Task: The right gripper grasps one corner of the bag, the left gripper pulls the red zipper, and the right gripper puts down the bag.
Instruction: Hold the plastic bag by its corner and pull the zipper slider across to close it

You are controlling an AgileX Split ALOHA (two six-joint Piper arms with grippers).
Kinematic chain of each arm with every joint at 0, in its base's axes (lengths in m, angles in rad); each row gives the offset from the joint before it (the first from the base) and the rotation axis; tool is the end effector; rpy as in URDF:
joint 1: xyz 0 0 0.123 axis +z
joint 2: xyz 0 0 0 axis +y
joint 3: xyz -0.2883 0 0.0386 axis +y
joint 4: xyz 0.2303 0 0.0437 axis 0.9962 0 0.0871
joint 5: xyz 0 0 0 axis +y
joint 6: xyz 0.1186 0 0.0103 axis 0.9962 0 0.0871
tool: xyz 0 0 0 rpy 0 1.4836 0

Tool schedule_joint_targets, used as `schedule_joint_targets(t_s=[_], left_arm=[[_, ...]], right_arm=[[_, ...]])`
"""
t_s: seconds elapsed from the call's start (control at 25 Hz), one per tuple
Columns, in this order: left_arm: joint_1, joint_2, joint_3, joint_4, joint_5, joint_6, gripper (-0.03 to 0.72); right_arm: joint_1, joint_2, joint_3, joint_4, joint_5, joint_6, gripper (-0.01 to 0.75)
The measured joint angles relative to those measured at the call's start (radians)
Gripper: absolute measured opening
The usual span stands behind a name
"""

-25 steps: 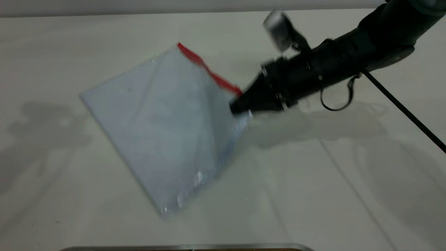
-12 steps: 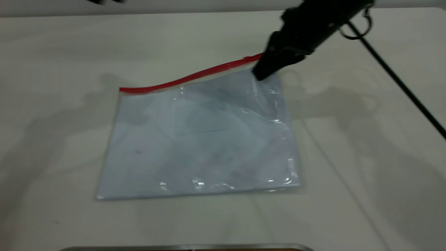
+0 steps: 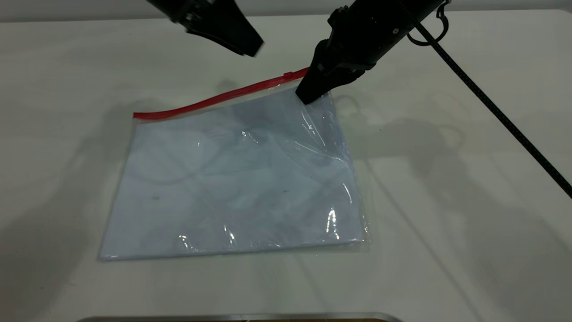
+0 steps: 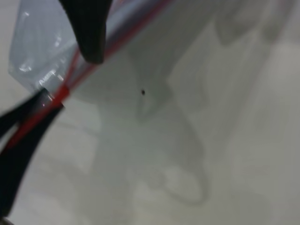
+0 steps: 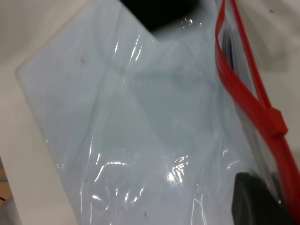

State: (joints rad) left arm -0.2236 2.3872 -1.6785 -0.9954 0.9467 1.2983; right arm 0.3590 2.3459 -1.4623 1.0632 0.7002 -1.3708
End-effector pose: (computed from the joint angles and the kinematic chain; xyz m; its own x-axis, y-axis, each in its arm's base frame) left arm 0.4361 -0.1823 0.0924 -0.5935 0.5371 -0.5993 0.8024 0.4519 -0.3896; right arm 0.3941 0.2196 0.0605 -0.5857 -0.5868 -0.5591 -0.8051 0.5006 0.3181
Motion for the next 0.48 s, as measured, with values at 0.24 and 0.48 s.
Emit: schedule_joint_targets(t_s=[0.24,0.48], left_arm=[[-0.031,0.079,-0.084,-0.018,0.013,0.008,0.524],[-0.060,0.100,-0.092,-0.024,0.034,0.026,0.524]], right_arm=[[0.001,0.000,0.000,0.008,0.000,-0.003,0.033],[0.001,0.000,0.000,0.023,0.000,-0.009,0.033]])
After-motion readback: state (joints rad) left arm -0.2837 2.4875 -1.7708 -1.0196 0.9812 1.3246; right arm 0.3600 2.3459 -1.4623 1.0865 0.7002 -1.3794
